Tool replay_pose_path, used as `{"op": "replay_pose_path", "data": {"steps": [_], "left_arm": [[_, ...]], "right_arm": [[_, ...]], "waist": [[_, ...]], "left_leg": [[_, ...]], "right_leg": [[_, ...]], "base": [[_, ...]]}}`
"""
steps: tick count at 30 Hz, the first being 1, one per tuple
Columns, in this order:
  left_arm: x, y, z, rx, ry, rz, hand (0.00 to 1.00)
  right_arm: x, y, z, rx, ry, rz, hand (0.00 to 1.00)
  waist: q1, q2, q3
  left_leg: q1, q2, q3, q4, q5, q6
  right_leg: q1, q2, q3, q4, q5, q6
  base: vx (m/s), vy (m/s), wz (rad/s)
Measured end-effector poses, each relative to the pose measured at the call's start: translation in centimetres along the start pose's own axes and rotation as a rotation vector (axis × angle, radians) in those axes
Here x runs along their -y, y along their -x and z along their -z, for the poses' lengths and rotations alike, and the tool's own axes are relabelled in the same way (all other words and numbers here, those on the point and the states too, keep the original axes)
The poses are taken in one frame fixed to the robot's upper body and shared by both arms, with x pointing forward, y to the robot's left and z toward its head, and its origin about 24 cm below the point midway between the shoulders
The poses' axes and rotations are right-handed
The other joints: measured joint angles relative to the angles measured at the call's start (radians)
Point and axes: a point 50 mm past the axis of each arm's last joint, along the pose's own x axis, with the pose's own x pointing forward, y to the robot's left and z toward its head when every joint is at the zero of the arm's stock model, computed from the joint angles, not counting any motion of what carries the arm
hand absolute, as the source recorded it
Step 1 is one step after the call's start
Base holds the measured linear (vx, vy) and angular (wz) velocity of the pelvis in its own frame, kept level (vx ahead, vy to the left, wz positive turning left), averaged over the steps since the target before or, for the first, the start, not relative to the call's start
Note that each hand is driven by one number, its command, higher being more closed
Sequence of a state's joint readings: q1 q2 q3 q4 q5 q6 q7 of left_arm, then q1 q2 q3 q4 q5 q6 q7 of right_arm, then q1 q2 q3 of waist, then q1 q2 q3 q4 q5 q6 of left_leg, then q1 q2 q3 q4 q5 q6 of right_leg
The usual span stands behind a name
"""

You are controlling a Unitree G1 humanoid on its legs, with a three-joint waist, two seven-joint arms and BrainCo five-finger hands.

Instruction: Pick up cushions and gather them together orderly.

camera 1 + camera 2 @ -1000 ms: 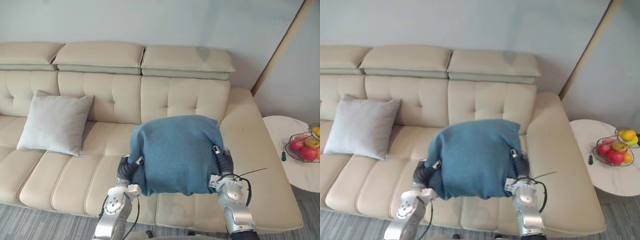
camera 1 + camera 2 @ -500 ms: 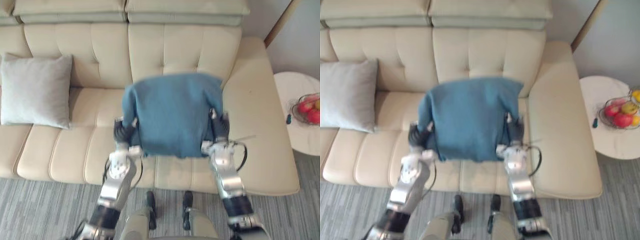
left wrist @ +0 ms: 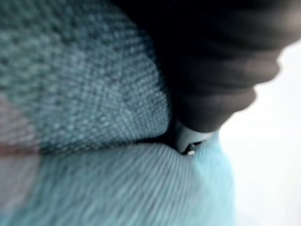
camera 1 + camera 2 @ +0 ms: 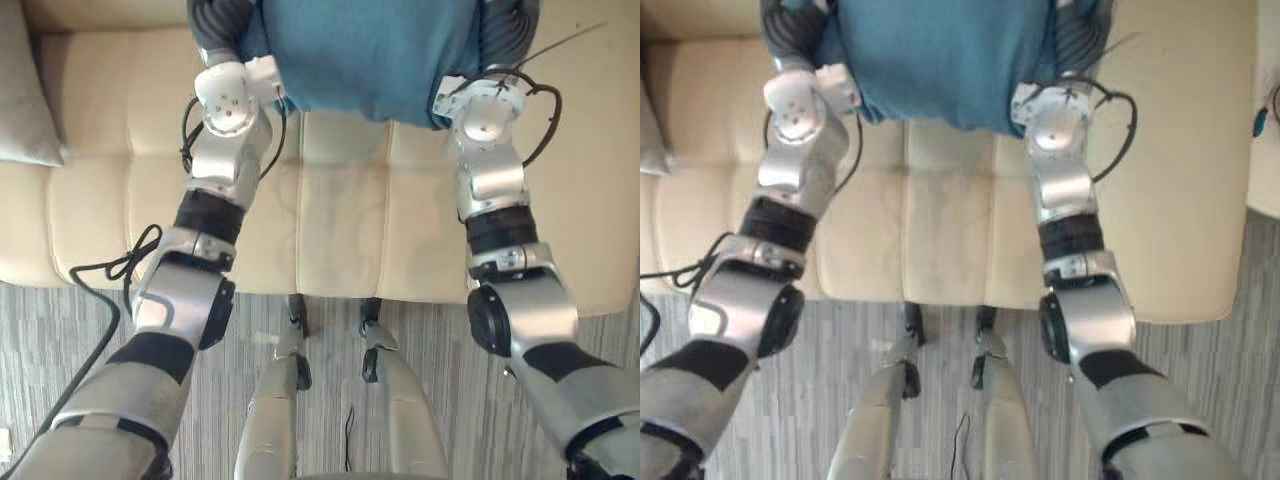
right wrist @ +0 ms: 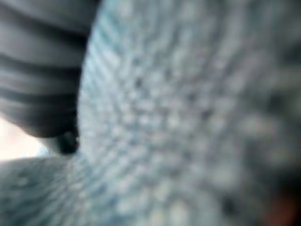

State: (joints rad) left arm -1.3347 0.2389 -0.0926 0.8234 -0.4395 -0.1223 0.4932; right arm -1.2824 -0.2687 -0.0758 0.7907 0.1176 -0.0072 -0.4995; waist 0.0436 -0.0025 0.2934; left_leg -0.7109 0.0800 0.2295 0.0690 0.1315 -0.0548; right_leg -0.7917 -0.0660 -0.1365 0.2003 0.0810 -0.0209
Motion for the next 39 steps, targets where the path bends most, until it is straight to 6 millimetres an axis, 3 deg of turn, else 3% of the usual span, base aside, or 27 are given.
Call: {"op": "replay_pose_path", "data": {"steps": [3, 6, 12, 17, 20, 25, 28, 30, 31, 33, 36, 38, 39], "left_arm": [[0.1, 0.0, 1.2, -0.073, 0.028, 0.008, 0.00], [-0.1, 0.1, 2.0, -0.124, 0.063, -0.007, 0.00], [0.1, 0.6, 3.1, -0.157, 0.075, 0.004, 0.00], [-2.8, 0.5, 4.0, -0.189, 0.176, -0.066, 0.00], [-4.6, 0.2, 4.0, -0.185, 0.187, -0.102, 0.00], [-8.1, 0.2, 3.1, -0.107, 0.184, -0.126, 0.00], [-11.5, 1.2, 2.8, -0.045, 0.151, -0.162, 0.00], [-14.3, 3.7, 3.9, -0.019, 0.104, -0.175, 0.00], [-14.7, 4.3, 4.1, -0.017, 0.097, -0.175, 0.00], [-16.7, 7.9, 6.5, -0.067, 0.066, -0.185, 0.00], [-17.8, 11.7, 9.9, -0.181, 0.061, -0.223, 0.00], [-18.2, 17.3, 14.4, -0.378, 0.078, -0.269, 0.00], [-18.1, 18.3, 15.1, -0.414, 0.078, -0.272, 0.00]], "right_arm": [[-0.1, -0.4, 0.5, -0.076, -0.050, -0.026, 0.00], [-0.4, -1.1, -0.7, -0.088, -0.121, -0.053, 0.00], [0.3, -1.5, -1.1, -0.084, -0.148, -0.055, 0.00], [0.9, -1.4, -1.6, -0.043, -0.181, -0.056, 0.00], [1.9, -1.2, -0.6, -0.057, -0.208, -0.030, 0.00], [4.5, -0.6, 0.1, -0.002, -0.258, -0.011, 0.00], [7.1, 0.4, 1.3, 0.032, -0.206, -0.010, 0.00], [10.7, 2.8, 3.5, 0.043, -0.110, -0.001, 0.00], [11.3, 3.3, 3.9, 0.043, -0.091, 0.000, 0.00], [13.9, 6.9, 6.7, -0.003, -0.012, 0.009, 0.00], [14.6, 10.4, 10.3, -0.121, 0.001, 0.014, 0.00], [13.8, 15.7, 15.1, -0.336, -0.042, -0.014, 0.00], [13.7, 16.6, 15.9, -0.373, -0.046, -0.019, 0.00]], "waist": [[0.001, 0.001, 0.010], [0.001, 0.000, 0.046], [-0.005, 0.001, 0.111], [-0.010, 0.000, 0.115], [-0.009, 0.000, 0.116], [-0.008, -0.001, 0.118], [-0.004, -0.001, 0.118], [0.001, -0.001, 0.118], [0.001, -0.001, 0.118], [0.006, -0.003, 0.117], [0.010, -0.007, 0.114], [0.015, -0.007, 0.113], [0.015, -0.007, 0.113]], "left_leg": [[-0.035, 0.005, 0.000, 0.000, 0.008, -0.011], [-0.055, 0.014, -0.002, 0.000, 0.008, -0.012], [-0.057, 0.019, -0.005, -0.002, 0.008, -0.013], [-0.057, 0.021, 0.003, 0.007, 0.008, -0.013], [-0.053, 0.026, 0.003, 0.024, 0.008, -0.013], [-0.038, 0.032, -0.006, 0.078, -0.011, -0.017], [-0.005, 0.040, -0.009, 0.119, -0.036, -0.011], [0.047, 0.046, -0.011, 0.151, -0.067, -0.006], [0.055, 0.047, -0.012, 0.157, -0.071, -0.006], [0.107, 0.045, -0.014, 0.164, -0.098, -0.006], [0.153, 0.044, -0.014, 0.162, -0.106, -0.002], [0.225, 0.045, -0.013, 0.162, -0.119, -0.004], [0.237, 0.045, -0.013, 0.163, -0.121, -0.006]], "right_leg": [[-0.031, 0.003, -0.011, -0.002, 0.000, 0.000], [-0.048, 0.011, -0.018, -0.002, 0.002, -0.003], [-0.050, 0.016, -0.019, -0.001, 0.002, -0.003], [-0.056, 0.016, -0.015, 0.014, 0.001, -0.003], [-0.056, 0.016, -0.015, 0.046, 0.001, -0.004], [-0.041, 0.012, -0.008, 0.110, -0.034, -0.015], [0.011, 0.013, -0.008, 0.119, -0.057, -0.018], [0.077, 0.015, -0.012, 0.125, -0.075, -0.016], [0.088, 0.015, -0.013, 0.125, -0.076, -0.015], [0.145, 0.013, -0.014, 0.125, -0.101, -0.002], [0.191, 0.013, -0.014, 0.125, -0.114, 0.001], [0.262, 0.013, -0.017, 0.126, -0.129, -0.001], [0.275, 0.013, -0.017, 0.127, -0.130, -0.003]], "base": [[0.05, -0.026, 0.08], [0.06, -0.022, 0.01], [0.04, -0.014, 0.01], [0.04, -0.010, -0.02], [0.00, -0.009, 0.02], [-0.01, -0.036, 0.08], [-0.02, -0.061, 0.02], [-0.01, -0.044, 0.00], [0.00, 0.000, 0.00], [0.04, -0.013, 0.03], [0.07, -0.010, 0.01], [0.08, -0.018, 0.01], [0.10, -0.017, 0.02]]}}
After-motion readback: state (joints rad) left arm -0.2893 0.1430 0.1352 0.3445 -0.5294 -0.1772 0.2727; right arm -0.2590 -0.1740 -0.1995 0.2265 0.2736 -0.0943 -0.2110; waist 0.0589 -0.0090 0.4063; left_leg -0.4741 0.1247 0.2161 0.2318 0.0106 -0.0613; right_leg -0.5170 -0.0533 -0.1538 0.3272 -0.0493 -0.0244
